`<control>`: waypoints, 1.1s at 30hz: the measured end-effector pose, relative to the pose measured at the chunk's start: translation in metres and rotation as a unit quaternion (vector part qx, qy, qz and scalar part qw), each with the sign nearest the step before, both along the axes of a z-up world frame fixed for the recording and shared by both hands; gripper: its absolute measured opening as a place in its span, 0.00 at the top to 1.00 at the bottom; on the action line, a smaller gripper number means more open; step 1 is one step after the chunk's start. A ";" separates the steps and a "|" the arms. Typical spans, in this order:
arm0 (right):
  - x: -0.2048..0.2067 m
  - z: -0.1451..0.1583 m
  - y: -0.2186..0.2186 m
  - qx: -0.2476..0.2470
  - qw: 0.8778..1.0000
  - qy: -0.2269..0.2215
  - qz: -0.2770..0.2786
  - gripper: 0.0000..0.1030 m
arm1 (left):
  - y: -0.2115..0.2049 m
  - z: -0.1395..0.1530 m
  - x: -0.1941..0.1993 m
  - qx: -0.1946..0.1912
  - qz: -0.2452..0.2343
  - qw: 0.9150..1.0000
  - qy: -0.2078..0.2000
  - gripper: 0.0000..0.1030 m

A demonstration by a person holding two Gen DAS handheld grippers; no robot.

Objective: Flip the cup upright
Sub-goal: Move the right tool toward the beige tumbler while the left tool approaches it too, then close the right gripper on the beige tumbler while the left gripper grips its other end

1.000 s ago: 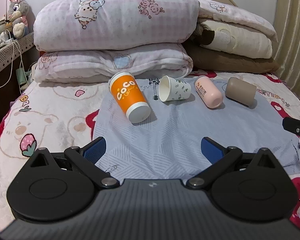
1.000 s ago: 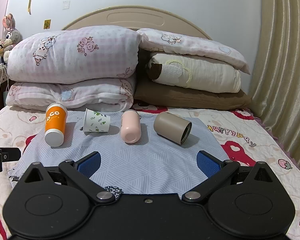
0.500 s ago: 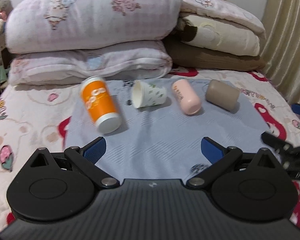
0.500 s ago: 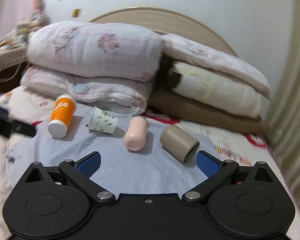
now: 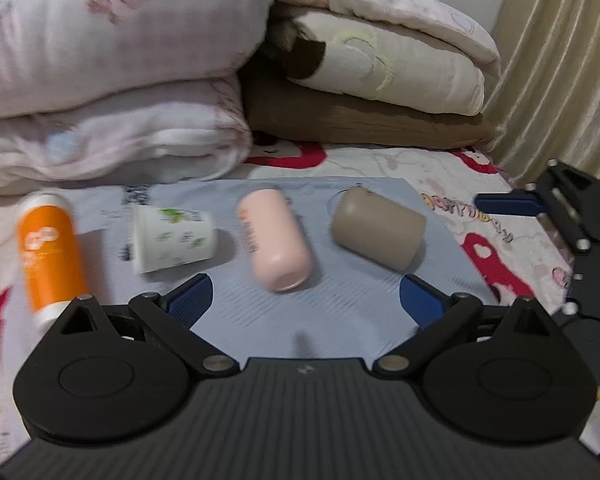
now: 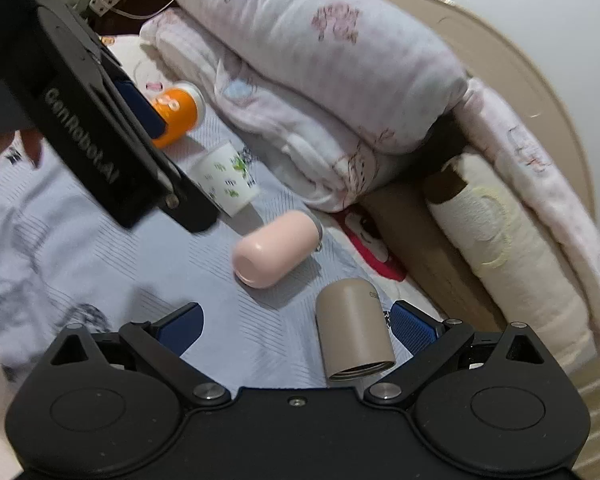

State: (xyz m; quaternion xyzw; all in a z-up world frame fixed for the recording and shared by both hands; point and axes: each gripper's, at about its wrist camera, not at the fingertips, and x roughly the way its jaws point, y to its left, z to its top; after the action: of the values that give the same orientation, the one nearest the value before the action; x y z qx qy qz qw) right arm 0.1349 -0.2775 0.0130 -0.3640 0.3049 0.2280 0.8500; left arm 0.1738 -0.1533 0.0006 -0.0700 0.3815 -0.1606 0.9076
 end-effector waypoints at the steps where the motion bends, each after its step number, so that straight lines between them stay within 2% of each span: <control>1: 0.009 -0.003 -0.004 0.002 1.000 0.006 -0.005 0.03 | -0.005 -0.004 0.007 -0.008 -0.001 1.000 0.005 0.03; 4: 0.036 -0.016 -0.015 0.006 1.000 0.022 -0.017 0.08 | -0.018 -0.018 0.031 -0.040 0.006 0.999 0.024 0.04; 9: 0.067 -0.033 -0.034 0.028 0.998 0.050 -0.021 0.09 | -0.042 -0.041 0.073 -0.089 -0.001 0.994 0.060 0.09; 11: 0.078 -0.041 -0.038 0.018 0.998 0.050 -0.029 0.09 | -0.050 -0.050 0.086 -0.108 -0.005 0.992 0.072 0.11; 12: 0.081 -0.044 -0.041 0.014 0.998 0.050 -0.033 0.09 | -0.053 -0.055 0.092 -0.115 -0.007 0.990 0.081 0.12; 14: 0.092 -0.053 -0.046 0.005 0.997 0.060 -0.040 0.09 | -0.059 -0.064 0.102 -0.119 -0.013 0.988 0.097 0.21; 16: 0.100 -0.061 -0.049 0.000 0.997 0.064 -0.048 0.09 | -0.060 -0.073 0.110 -0.131 0.000 0.985 0.113 0.22; 19: 0.109 -0.070 -0.056 0.007 0.995 0.079 -0.056 0.09 | -0.058 -0.085 0.119 -0.168 0.005 0.976 0.139 0.25; 21: 0.114 -0.075 -0.059 0.003 0.995 0.088 -0.057 0.09 | -0.060 -0.091 0.124 -0.165 0.000 0.976 0.141 0.28; 23: 0.117 -0.079 -0.059 -0.005 0.995 0.082 -0.060 0.09 | -0.060 -0.092 0.126 -0.160 -0.005 0.977 0.142 0.35; 28: 0.133 -0.096 -0.057 -0.012 0.993 0.094 -0.068 0.10 | -0.057 -0.093 0.132 -0.190 -0.001 0.973 0.133 0.40; 31: 0.132 -0.096 -0.054 -0.019 0.994 0.086 -0.059 0.10 | -0.057 -0.091 0.138 -0.191 0.007 0.973 0.130 0.41; 33: 0.133 -0.094 -0.052 -0.012 0.994 0.092 -0.063 0.17 | -0.057 -0.091 0.140 -0.197 0.007 0.971 0.134 0.41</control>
State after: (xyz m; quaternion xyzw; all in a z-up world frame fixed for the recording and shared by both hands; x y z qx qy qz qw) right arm 0.2674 -0.3296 -0.0814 -0.3315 0.4068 0.2024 0.8268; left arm 0.3140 -0.2103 -0.0902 -0.2707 0.4602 -0.2150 0.8178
